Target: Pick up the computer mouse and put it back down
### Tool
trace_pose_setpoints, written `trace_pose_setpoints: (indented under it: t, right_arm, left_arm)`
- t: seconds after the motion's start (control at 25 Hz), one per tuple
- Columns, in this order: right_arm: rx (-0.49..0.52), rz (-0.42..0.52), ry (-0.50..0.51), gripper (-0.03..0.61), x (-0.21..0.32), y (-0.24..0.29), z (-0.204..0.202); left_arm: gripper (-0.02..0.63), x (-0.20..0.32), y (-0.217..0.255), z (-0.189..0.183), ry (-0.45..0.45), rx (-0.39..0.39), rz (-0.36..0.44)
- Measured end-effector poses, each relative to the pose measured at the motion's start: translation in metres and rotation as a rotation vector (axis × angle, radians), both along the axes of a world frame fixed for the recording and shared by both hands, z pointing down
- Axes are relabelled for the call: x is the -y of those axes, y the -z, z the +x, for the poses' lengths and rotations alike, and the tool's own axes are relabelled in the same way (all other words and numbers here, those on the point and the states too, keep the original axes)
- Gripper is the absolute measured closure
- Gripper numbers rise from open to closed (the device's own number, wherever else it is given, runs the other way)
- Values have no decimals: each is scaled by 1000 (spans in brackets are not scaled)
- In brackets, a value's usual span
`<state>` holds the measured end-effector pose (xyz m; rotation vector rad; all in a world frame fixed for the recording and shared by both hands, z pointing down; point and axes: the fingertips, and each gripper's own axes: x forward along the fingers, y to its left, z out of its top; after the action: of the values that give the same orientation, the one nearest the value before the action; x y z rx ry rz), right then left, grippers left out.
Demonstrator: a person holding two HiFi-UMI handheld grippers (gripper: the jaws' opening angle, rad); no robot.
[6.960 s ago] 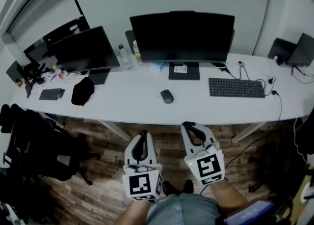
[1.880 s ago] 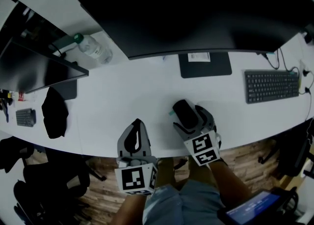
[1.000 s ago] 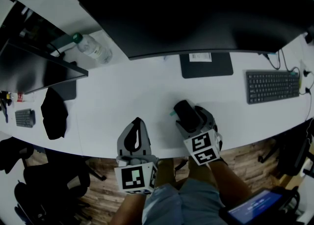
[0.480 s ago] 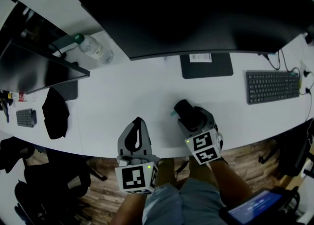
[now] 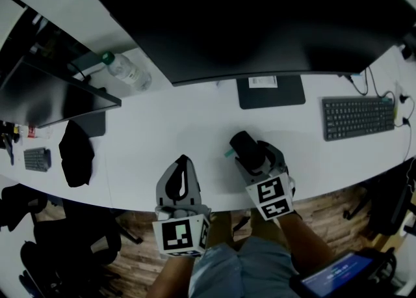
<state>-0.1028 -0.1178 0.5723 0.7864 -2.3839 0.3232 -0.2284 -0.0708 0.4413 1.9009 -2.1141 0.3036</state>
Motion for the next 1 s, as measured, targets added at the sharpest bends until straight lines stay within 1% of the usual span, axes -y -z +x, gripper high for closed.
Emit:
trace_pose_setpoints:
  t: [0.16, 0.32, 0.76, 0.88, 1.0]
  right_arm:
    - [21, 30, -6, 276, 7, 21, 3]
    - [55, 82, -13, 276, 15, 51, 5]
    - [143, 270, -13, 276, 28, 162, 5]
    - [158, 324, -24, 276, 31, 193, 11]
    - [169, 385, -39, 276, 35, 220, 21]
  left_arm:
    - [606, 6, 10, 5, -11, 9, 27]
    - [606, 14, 25, 11, -23, 9, 66]
    - [606, 29, 89, 25, -68, 53, 212]
    - [606, 35, 108, 28, -81, 73, 261]
    - [606, 42, 124, 31, -90, 76, 294]
